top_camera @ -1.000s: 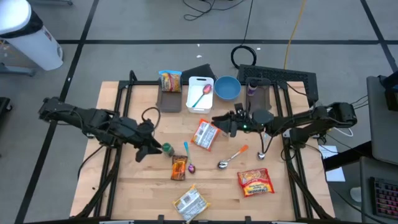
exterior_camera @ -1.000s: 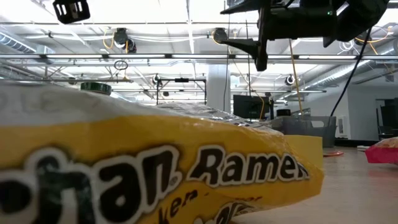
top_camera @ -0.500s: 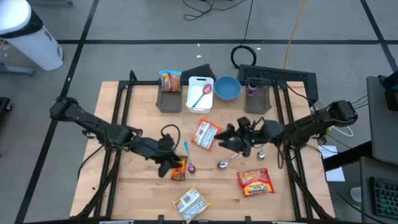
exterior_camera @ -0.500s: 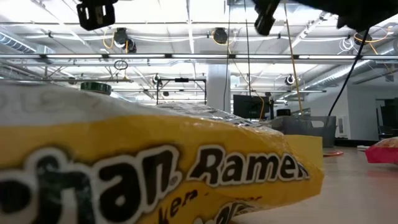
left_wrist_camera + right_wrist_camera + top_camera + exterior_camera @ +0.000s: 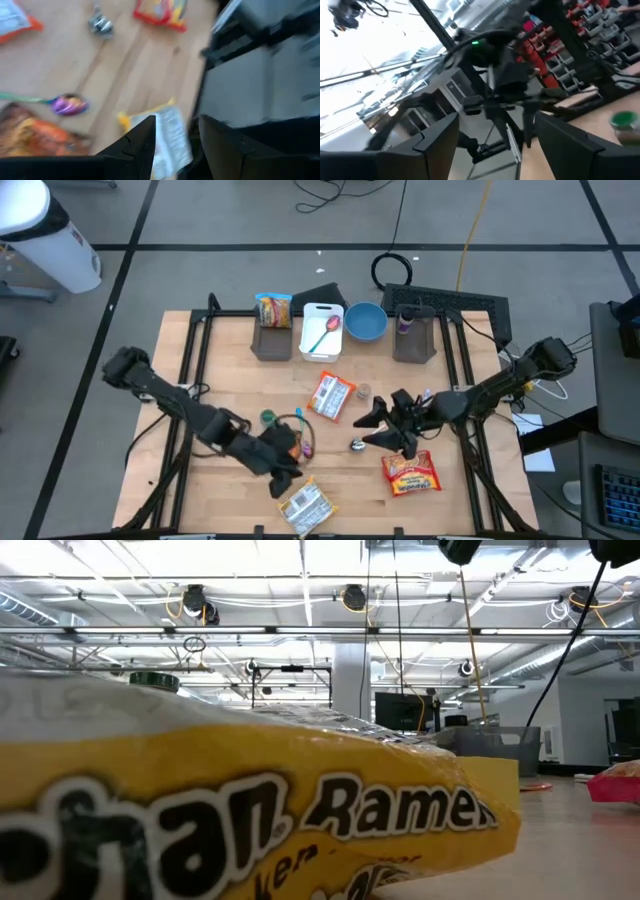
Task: Pick & Place Food Item
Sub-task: Put the blue spoon into the white bin
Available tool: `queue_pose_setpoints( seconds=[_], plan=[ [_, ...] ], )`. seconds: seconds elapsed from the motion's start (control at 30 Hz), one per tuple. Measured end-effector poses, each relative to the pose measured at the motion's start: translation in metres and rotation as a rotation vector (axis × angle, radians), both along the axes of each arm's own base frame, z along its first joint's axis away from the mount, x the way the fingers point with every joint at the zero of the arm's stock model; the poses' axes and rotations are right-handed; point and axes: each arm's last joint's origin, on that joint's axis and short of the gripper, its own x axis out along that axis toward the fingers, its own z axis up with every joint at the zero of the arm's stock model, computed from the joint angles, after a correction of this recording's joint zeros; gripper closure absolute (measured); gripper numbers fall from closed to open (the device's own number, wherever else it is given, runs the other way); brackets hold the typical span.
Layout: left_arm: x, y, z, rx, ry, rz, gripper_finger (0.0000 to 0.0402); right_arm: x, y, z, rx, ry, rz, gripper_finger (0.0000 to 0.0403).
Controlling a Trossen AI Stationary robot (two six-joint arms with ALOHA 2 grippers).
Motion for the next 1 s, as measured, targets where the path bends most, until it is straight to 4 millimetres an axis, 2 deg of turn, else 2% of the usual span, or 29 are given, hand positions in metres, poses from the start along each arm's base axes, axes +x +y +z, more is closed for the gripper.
queue_pose_setpoints(
  seconds=[0.2,0.37,0.5,0.77,1.0],
  plan=[
    [0.029,-0.017,0.006,0.212,0.153,-0.030,0.0245,0.000,0.000,0.000,-0.014,-0.004,-0.009,0.0149],
    [0.044,-0.027,-0.011,0.377,0.245,-0.076,0.0245,0.001,-0.004,0.000,0.008,0.007,-0.156,0.0149],
    [0.044,-0.031,-0.025,0.504,0.311,-0.056,0.0245,-0.004,-0.009,0.007,0.019,-0.008,-0.249,0.0149],
    [0.047,-0.049,-0.058,0.653,0.346,-0.061,0.0245,-0.036,-0.026,0.036,-0.050,-0.032,-0.397,0.0149],
    [0.066,-0.051,-0.084,0.636,0.345,-0.111,0.0245,-0.063,-0.040,0.047,-0.098,0.016,-0.460,0.0149]
  ],
)
